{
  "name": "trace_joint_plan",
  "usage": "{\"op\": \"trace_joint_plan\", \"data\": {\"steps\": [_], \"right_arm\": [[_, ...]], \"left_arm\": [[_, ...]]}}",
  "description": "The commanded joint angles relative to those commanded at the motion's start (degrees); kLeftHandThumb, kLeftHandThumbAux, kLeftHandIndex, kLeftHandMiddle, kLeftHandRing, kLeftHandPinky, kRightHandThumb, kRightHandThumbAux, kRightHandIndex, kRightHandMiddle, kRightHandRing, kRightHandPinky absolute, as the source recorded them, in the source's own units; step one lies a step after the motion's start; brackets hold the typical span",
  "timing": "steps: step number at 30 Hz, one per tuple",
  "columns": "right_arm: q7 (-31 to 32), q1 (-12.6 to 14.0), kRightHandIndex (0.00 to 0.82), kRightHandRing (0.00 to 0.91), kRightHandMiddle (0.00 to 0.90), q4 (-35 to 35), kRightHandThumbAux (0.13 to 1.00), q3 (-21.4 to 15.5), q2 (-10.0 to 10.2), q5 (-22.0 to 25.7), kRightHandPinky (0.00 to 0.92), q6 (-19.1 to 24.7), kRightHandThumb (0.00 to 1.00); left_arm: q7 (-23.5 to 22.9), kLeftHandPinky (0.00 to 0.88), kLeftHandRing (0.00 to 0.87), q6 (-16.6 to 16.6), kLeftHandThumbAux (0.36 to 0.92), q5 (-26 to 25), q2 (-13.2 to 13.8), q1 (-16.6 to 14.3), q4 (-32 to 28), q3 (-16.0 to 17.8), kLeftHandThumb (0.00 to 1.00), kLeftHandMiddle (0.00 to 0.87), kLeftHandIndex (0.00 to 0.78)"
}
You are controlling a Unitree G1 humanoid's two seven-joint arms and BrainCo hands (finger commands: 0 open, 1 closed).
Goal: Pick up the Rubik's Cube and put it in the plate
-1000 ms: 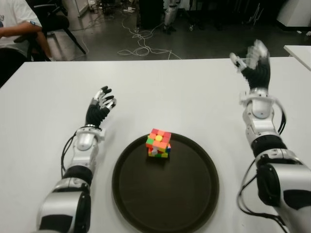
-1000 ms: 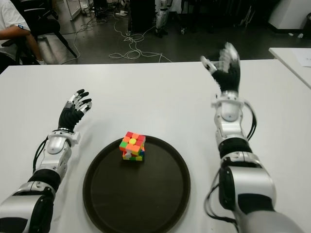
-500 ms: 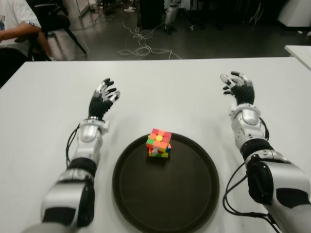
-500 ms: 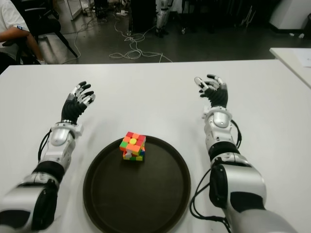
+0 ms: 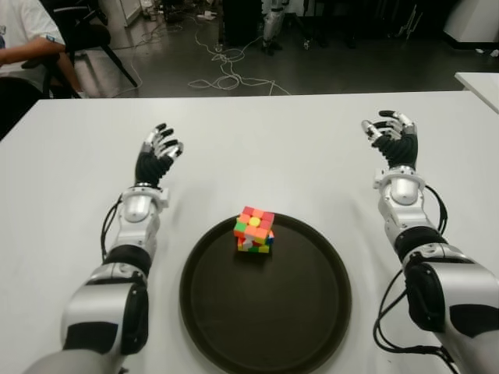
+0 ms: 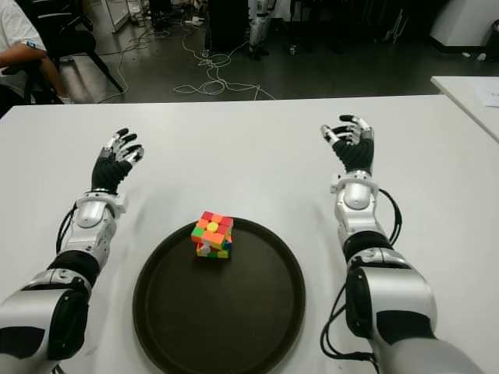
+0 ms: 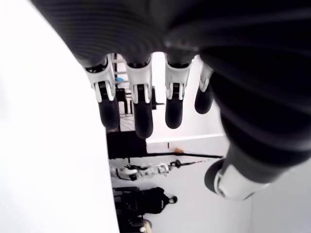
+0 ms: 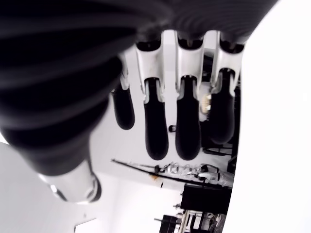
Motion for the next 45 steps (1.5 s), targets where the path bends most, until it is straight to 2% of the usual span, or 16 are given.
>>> {"op": "trace_joint_plan", "data": {"steps": [16, 25, 28, 30, 32, 36, 37, 39, 42, 44, 45], "right_arm": [[0.97, 0.40, 0.448, 0.529, 0.504, 0.07, 0.772, -0.03, 0.13, -0.17, 0.551, 0.08, 0.191], [6.15, 1.18, 0.447, 0.529, 0.507, -1.59, 0.813, -1.51, 1.02, 2.46, 0.548, -0.48, 0.196], [7.58, 2.82, 0.447, 0.528, 0.506, -4.71, 0.815, -1.58, 1.52, 3.37, 0.549, -2.47, 0.199], [8.95, 6.57, 0.438, 0.522, 0.499, -9.53, 0.816, -1.62, 2.29, 4.44, 0.538, -4.42, 0.176], [10.38, 11.76, 0.423, 0.514, 0.491, -15.39, 0.814, -1.80, 3.35, 6.01, 0.532, -5.50, 0.142], [12.00, 17.58, 0.396, 0.505, 0.480, -22.42, 0.811, -2.10, 4.35, 8.18, 0.542, -4.05, 0.098], [11.84, 19.99, 0.394, 0.505, 0.480, -25.00, 0.811, -2.04, 4.92, 8.44, 0.541, -3.58, 0.096], [11.17, 23.17, 0.383, 0.509, 0.481, -28.95, 0.803, -1.76, 5.73, 8.36, 0.545, -2.46, 0.091], [9.54, 24.89, 0.363, 0.497, 0.465, -31.85, 0.778, -1.31, 6.22, 7.32, 0.529, -0.83, 0.120], [8.29, 24.73, 0.358, 0.487, 0.455, -32.42, 0.769, -1.06, 6.26, 6.40, 0.511, 0.02, 0.132], [7.17, 23.65, 0.359, 0.481, 0.452, -31.58, 0.766, -0.77, 6.24, 5.53, 0.503, 0.32, 0.141]], "left_arm": [[-0.03, 0.161, 0.148, -1.13, 0.730, 0.41, -0.50, 0.53, -0.38, -0.47, 0.343, 0.148, 0.076], [-0.23, 0.162, 0.143, -1.48, 0.731, 0.03, -0.85, 1.06, -1.26, -0.14, 0.329, 0.143, 0.076], [-0.27, 0.168, 0.147, -1.53, 0.734, -0.08, -0.86, 1.37, -1.78, -0.05, 0.336, 0.147, 0.078], [-0.85, 0.166, 0.148, -2.05, 0.739, -0.55, -0.84, 2.83, -3.84, 0.13, 0.341, 0.149, 0.080], [-1.79, 0.159, 0.145, -2.84, 0.743, -1.39, -1.26, 6.54, -9.13, 0.14, 0.346, 0.149, 0.079], [-2.25, 0.138, 0.133, -2.04, 0.754, -2.19, -2.46, 11.01, -16.60, -0.38, 0.348, 0.143, 0.073], [-2.15, 0.136, 0.132, -1.67, 0.756, -2.47, -3.43, 12.90, -19.70, -0.74, 0.348, 0.142, 0.072], [-2.01, 0.128, 0.125, -0.75, 0.759, -2.93, -4.74, 15.46, -24.01, -1.20, 0.345, 0.137, 0.068], [-2.03, 0.112, 0.119, 0.70, 0.760, -3.50, -5.54, 16.87, -26.24, -1.24, 0.330, 0.131, 0.063], [-1.94, 0.109, 0.118, 1.88, 0.759, -3.69, -5.74, 17.07, -26.79, -1.23, 0.325, 0.130, 0.062], [-1.82, 0.108, 0.118, 2.51, 0.759, -3.70, -5.67, 16.66, -26.35, -1.09, 0.323, 0.130, 0.062]]}}
